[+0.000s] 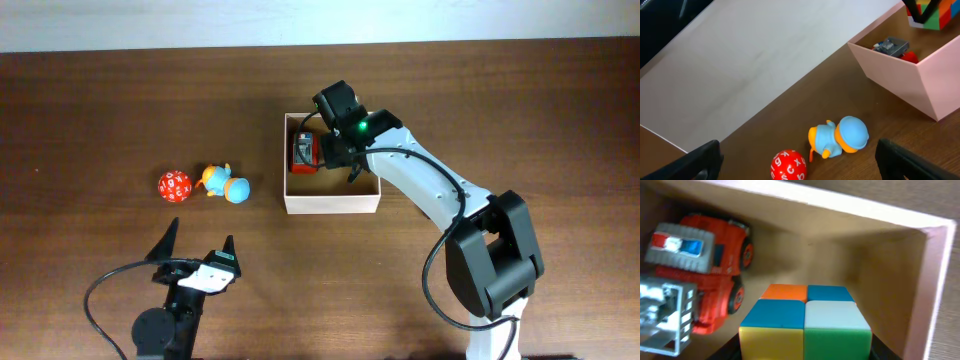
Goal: Pack container
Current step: 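Carry the cube left and lower it into the box beside the truck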
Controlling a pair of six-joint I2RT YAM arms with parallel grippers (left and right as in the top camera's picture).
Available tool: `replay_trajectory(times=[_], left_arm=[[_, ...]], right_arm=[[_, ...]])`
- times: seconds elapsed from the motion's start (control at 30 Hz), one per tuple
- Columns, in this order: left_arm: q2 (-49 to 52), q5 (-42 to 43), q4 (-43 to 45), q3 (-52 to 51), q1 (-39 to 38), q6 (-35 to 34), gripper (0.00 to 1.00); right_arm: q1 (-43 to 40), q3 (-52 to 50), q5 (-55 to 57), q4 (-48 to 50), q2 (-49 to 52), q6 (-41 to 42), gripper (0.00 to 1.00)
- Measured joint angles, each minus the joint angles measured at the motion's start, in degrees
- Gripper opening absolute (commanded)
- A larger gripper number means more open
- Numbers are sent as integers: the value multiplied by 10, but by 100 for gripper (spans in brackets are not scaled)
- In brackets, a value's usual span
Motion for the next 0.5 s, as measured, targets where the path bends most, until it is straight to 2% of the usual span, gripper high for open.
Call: replay_trajectory(times=[0.5], left_arm=[[0, 0, 0, 0, 0, 0, 99]], right_arm=[[-5, 0, 47, 17, 4, -5, 47]])
